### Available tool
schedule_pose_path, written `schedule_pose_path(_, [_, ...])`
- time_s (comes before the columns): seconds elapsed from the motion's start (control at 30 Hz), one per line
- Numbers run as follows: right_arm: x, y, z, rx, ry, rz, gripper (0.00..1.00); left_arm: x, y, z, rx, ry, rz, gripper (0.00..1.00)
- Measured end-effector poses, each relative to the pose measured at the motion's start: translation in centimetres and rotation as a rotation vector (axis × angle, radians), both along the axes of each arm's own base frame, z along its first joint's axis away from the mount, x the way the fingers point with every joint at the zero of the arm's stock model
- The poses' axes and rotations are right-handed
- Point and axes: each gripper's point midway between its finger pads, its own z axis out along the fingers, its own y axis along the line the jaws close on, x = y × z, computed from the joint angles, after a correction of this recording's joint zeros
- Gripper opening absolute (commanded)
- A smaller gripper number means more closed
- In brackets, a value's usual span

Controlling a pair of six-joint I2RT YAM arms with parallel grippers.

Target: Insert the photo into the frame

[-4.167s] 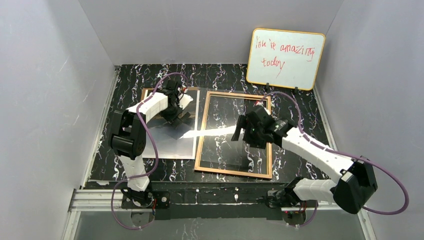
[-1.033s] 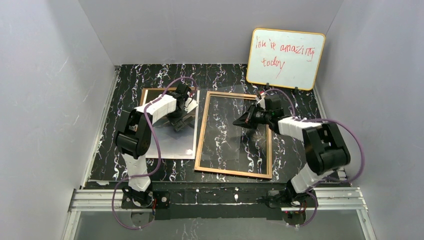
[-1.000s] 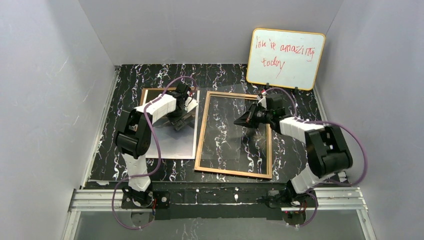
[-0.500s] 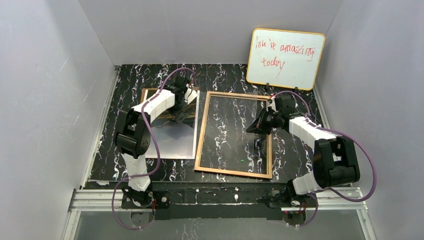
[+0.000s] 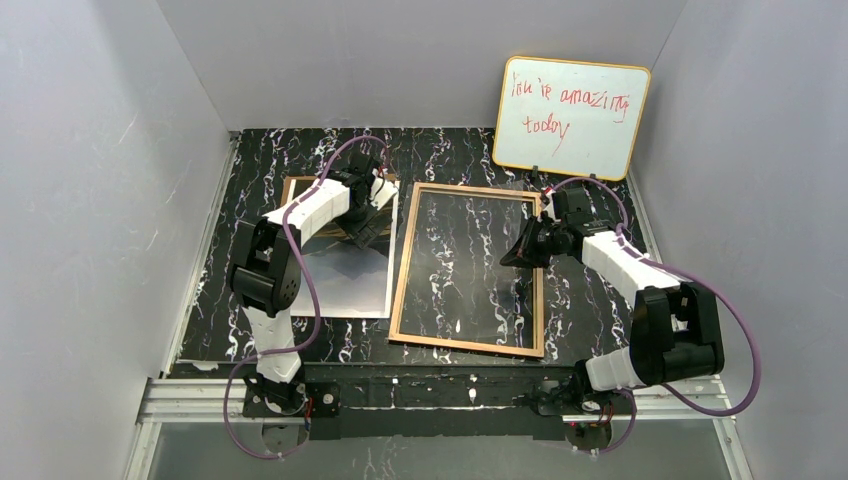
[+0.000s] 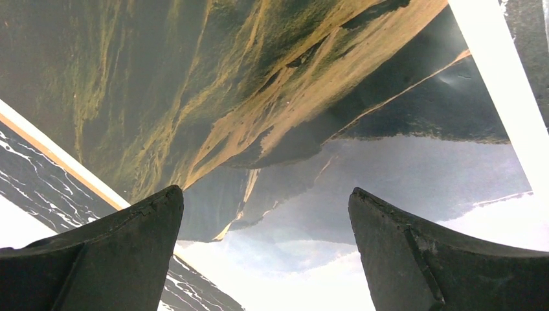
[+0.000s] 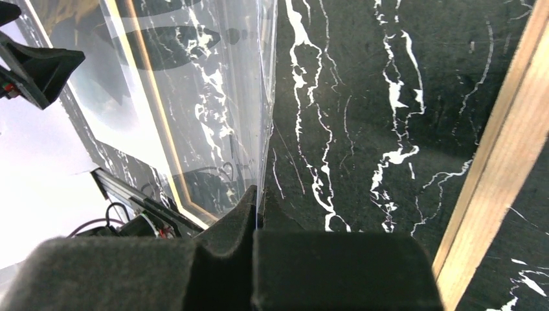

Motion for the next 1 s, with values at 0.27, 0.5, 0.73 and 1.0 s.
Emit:
schedule_pose_path(0.27, [0.0, -1.0, 0.1, -0.029, -0.005, -0.029, 0.01, -0.3, -0.4, -0.2, -0.026, 0.014, 0.002, 0.98])
schedule_pose_path(0.5, [0.0, -1.6, -0.1, -0.04, 0.005, -0.043, 0.01, -0.4, -0.5, -0.2, -0.031, 0.018, 0.0, 0.98])
schedule_pose_path(0.73, [-0.1, -1.9, -0.1, -0.049, 0.005, -0.035, 0.01, -0.4, -0.6, -0.2, -0.032, 0.019, -0.001, 0.98])
schedule_pose_path(1.0, [-0.5, -2.1, -0.3, -0.056, 0.022, -0.03, 0.01, -0.5, -0.7, -0.2, -0.031, 0.022, -0.002, 0.98])
